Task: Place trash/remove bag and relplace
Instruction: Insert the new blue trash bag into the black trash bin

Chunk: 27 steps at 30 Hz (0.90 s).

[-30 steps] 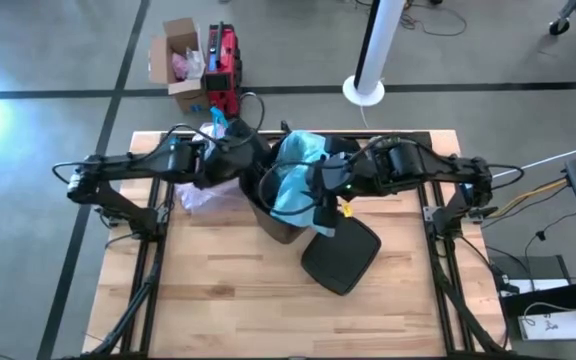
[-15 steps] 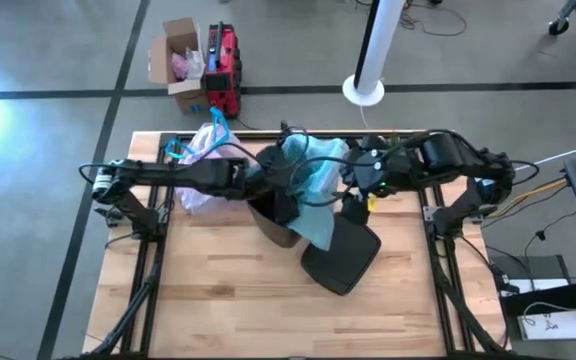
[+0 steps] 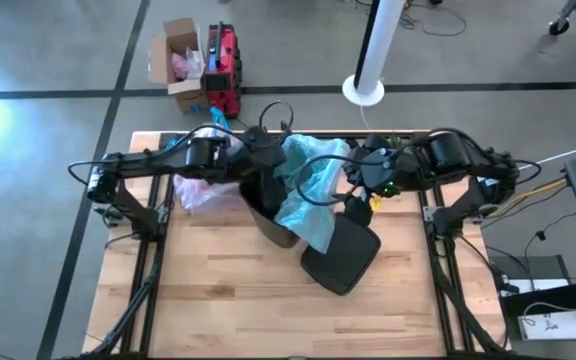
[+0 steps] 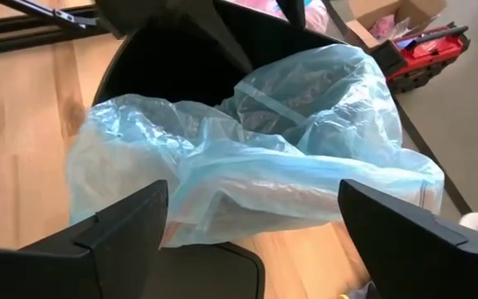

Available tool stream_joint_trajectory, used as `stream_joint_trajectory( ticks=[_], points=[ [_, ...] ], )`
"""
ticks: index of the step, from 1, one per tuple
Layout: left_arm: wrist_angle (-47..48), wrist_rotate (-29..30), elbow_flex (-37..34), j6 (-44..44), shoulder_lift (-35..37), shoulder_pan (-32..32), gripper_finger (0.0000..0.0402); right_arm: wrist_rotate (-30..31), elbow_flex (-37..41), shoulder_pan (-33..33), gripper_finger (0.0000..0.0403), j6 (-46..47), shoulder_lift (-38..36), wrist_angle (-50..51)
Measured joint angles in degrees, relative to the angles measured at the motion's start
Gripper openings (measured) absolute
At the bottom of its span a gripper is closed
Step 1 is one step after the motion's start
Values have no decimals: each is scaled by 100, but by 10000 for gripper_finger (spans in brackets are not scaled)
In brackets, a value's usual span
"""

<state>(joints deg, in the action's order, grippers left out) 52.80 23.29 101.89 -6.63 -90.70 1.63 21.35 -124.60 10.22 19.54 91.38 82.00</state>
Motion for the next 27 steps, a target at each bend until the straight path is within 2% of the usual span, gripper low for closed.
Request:
stream_joint_trajectory(
  ticks=[3, 7, 11, 15, 19, 22, 27],
  points=[
    [47, -4, -165, 105, -11, -8, 270, 263, 2, 136, 339, 42, -61, -2],
    [547, -4, -20, 67, 135, -20, 270, 651, 25, 308, 339, 42, -81, -43],
    [1112, 2, 271, 10, 582, 28, 270, 699, 203, 350, 339, 42, -65, -238],
    [1438, 22, 154, -61, 977, 347, 270, 675, 312, 357, 339, 34, -54, -409],
    [1629, 5, -366, -133, 1352, 887, 270, 673, 324, 357, 339, 3, -58, -450],
    [1559, -309, -982, -92, 1669, 1234, 270, 673, 326, 381, 339, -1, -95, -449],
    [715, -895, -2256, -58, 2231, 1554, 270, 680, 326, 381, 339, 1, -151, -455]
  ],
)
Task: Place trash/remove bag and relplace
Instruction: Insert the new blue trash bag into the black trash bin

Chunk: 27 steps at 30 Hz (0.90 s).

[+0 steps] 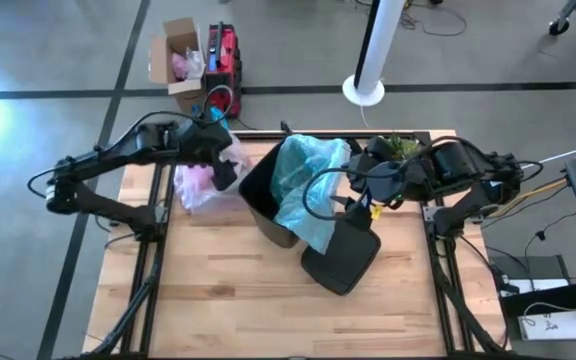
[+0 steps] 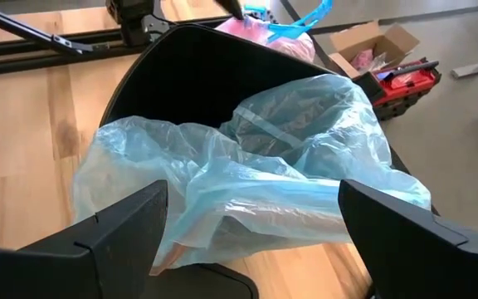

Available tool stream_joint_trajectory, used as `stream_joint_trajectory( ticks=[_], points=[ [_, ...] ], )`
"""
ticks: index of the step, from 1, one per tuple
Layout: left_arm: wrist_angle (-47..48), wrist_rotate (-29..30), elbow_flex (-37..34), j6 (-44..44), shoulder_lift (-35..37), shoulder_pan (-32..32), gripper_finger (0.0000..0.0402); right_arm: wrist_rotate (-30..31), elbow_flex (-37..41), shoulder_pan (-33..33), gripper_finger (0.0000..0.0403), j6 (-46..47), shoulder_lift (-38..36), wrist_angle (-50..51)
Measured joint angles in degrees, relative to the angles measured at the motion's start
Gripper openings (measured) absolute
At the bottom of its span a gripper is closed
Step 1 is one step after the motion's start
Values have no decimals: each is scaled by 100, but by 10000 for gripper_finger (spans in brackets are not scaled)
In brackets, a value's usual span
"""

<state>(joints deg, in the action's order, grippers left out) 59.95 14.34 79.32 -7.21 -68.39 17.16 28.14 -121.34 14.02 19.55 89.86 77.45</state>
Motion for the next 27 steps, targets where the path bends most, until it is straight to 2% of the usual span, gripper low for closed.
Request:
stream_joint_trajectory(
  ticks=[6, 11, 18, 23, 27],
  points=[
    [-1330, -200, -1372, -394, 343, -171, 270, 42, 0, -2, 339, -3, 2, -13],
    [-2222, -505, -1761, -629, 212, -624, 270, 52, 0, -41, 339, -24, 2, -39],
    [-3037, -550, -1314, -622, -221, -1428, 270, 57, 2, -209, 338, -119, 78, -375],
    [-2647, -550, -580, -334, -491, -1681, 270, 39, 8, -348, 338, -695, 204, -875],
    [-2073, -486, -23, -323, -532, -1687, 270, -147, 9, -579, 332, -686, 330, -848]
  ],
)
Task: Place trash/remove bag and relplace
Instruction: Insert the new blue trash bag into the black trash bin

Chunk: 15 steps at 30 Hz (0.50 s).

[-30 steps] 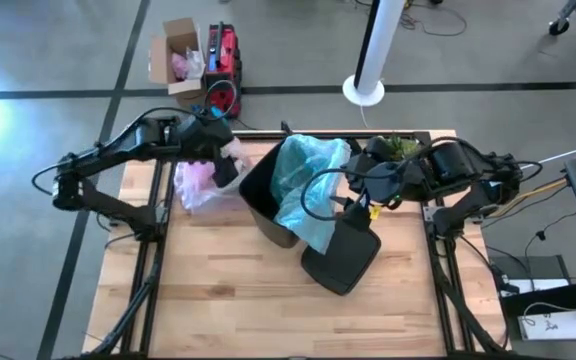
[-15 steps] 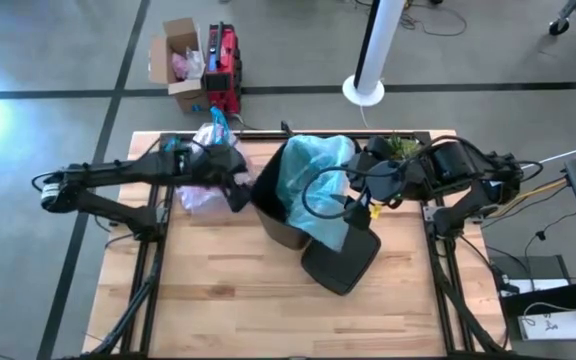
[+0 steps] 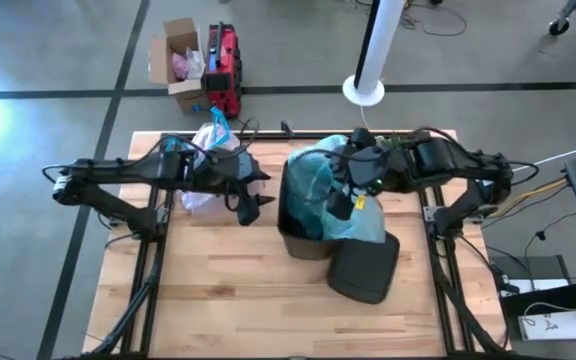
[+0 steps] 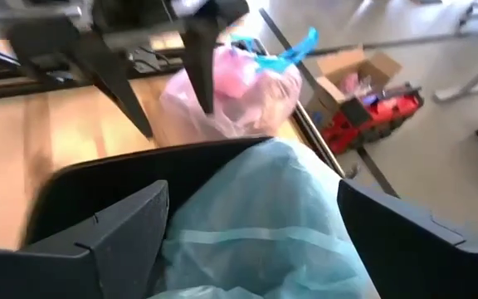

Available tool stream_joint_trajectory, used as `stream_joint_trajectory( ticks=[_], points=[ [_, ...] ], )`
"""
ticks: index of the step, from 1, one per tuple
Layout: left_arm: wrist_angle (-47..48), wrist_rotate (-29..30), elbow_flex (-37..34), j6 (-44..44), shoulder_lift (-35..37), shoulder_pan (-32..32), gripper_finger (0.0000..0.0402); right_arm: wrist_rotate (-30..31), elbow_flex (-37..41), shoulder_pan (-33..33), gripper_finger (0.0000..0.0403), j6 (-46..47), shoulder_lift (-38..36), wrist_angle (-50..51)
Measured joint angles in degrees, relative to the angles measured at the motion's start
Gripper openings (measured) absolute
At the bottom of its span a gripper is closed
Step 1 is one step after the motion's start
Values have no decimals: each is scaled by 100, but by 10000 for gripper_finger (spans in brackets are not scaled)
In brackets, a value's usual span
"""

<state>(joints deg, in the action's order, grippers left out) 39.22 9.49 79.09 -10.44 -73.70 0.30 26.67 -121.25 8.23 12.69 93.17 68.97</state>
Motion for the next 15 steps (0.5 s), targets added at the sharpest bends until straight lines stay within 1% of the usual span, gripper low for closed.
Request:
stream_joint_trajectory(
  ticks=[2, 5, 9, 12, 15],
  points=[
    [302, 50, 156, 2, 26, 1, 270, -267, -19, -129, 325, -6, 81, 0],
    [494, 56, 301, 2, 99, 0, 270, -750, -58, -306, 313, -76, 313, -3],
    [540, 65, 339, -66, 177, 0, 270, -1286, -129, -547, 296, -189, 723, 549],
    [576, 65, 326, -197, 180, 0, 270, -1448, -129, -661, 282, -349, 1003, 1038],
    [564, 67, 279, -230, 189, 0, 270, -1787, -129, -759, 267, -457, 1201, 1150]
  ],
)
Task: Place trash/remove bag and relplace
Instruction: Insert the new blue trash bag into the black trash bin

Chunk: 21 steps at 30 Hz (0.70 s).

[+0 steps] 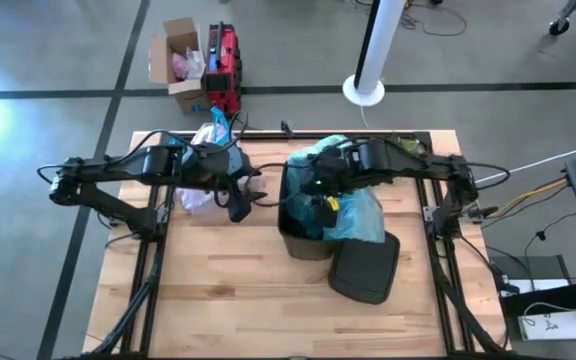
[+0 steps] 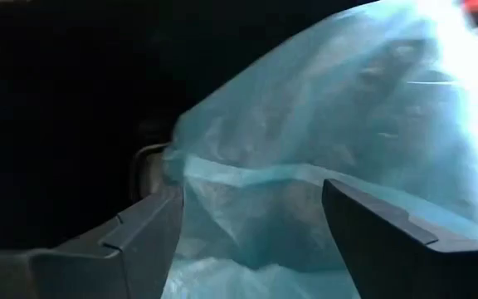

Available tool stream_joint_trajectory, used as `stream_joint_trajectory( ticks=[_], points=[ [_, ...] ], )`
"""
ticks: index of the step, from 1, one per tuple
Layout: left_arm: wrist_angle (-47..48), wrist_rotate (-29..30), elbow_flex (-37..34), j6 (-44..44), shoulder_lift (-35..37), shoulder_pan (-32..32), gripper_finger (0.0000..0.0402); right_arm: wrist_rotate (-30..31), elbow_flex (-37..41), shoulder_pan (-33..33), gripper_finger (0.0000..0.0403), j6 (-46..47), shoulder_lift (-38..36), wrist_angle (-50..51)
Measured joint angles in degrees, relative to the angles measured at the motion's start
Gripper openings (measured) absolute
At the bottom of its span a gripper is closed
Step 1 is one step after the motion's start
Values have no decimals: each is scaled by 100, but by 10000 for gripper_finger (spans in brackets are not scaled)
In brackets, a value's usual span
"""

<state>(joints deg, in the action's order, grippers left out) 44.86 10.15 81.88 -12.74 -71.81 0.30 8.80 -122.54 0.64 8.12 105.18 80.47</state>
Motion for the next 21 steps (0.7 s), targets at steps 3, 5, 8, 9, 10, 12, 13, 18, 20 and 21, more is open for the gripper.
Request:
stream_joint_trajectory(
  ticks=[3, 5, 8, 9, 10, 12, 13, 18, 20, 21],
  points=[
    [-4, 0, -64, -30, -15, 0, 270, -160, -2, -86, 252, -222, 176, 27],
    [-7, 0, -114, -90, -22, 0, 270, -176, 58, -169, 243, -280, 263, 60],
    [-78, 4, -203, -179, -22, 0, 270, -302, 79, -293, 232, -232, 408, 251],
    [-51, 4, -228, -184, -22, 0, 270, -351, 79, -321, 229, -219, 468, 319],
    [-56, 7, -250, -185, -22, -4, 270, -421, 81, -346, 227, -221, 505, 332],
    [-72, 7, -272, -188, -22, -15, 270, -499, 81, -354, 225, -222, 570, 325],
    [-72, 7, -279, -192, -22, -15, 270, -548, 81, -347, 225, -273, 575, 325],
    [-71, 2, -290, -284, -19, -25, 270, -596, -173, -184, 232, -341, 312, 340],
    [-63, 2, -290, -284, -13, -26, 270, -580, -297, -137, 236, -212, 25, 310],
    [-61, 2, -292, -282, -11, -26, 270, -587, -301, -127, 238, -144, -124, 302]
  ],
)
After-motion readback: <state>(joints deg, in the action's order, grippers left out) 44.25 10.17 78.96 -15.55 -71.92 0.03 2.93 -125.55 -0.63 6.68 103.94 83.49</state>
